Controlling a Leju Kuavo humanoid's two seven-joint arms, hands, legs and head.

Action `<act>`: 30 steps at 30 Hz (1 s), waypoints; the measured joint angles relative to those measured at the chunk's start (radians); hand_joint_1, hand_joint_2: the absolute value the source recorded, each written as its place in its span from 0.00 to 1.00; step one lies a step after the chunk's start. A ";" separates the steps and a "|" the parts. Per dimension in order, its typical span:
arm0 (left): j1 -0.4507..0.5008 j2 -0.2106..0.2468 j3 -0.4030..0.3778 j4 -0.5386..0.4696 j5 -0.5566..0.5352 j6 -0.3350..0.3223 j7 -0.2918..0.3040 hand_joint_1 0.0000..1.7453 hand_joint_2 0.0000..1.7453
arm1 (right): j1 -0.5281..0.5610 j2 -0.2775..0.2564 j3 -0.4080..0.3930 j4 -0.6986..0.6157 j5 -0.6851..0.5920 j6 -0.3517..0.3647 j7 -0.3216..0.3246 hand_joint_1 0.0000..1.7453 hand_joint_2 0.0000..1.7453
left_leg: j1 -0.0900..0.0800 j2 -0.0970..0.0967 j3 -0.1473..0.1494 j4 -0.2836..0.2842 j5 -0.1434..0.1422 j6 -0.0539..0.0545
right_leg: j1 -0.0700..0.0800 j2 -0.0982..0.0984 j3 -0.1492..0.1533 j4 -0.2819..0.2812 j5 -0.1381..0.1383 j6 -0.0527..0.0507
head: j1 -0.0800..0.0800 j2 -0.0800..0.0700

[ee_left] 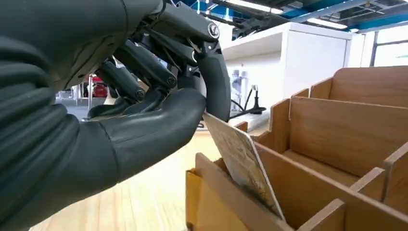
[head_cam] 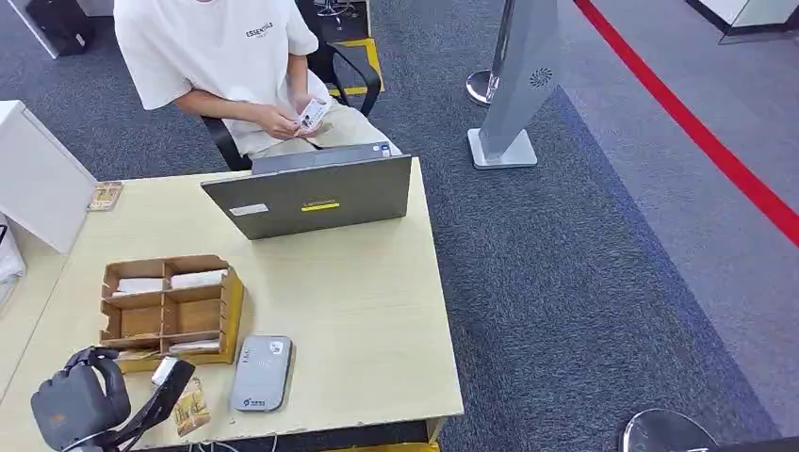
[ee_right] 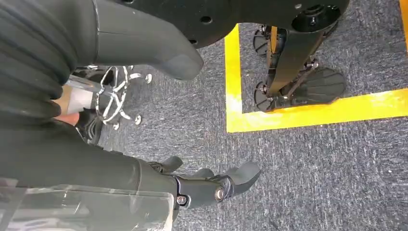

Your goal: Pass the card to the sensor for recognition and then transmit it.

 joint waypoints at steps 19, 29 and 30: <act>0.073 0.114 -0.353 -0.345 -0.036 -0.239 0.216 1.00 1.00 | 0.001 0.000 -0.046 0.000 0.003 -0.003 0.001 0.00 1.00 | 0.000 0.000 0.000 0.000 0.000 -0.001 | 0.000 0.000 -0.001 0.000 0.000 0.000 | 0.000 0.000; 0.020 0.260 -0.557 -0.598 0.012 -0.325 0.196 1.00 1.00 | 0.002 0.000 -0.071 0.000 0.009 0.001 -0.002 0.00 1.00 | 0.001 0.000 0.000 0.000 0.000 -0.001 | 0.000 0.001 0.000 0.000 0.000 0.000 | 0.000 0.000; 0.009 0.270 -0.569 -0.612 0.019 -0.326 0.192 1.00 1.00 | 0.002 0.000 -0.073 0.000 0.009 0.001 -0.002 0.00 1.00 | 0.000 0.000 0.000 0.000 0.000 -0.001 | 0.000 0.000 0.000 0.000 0.000 0.000 | 0.000 0.000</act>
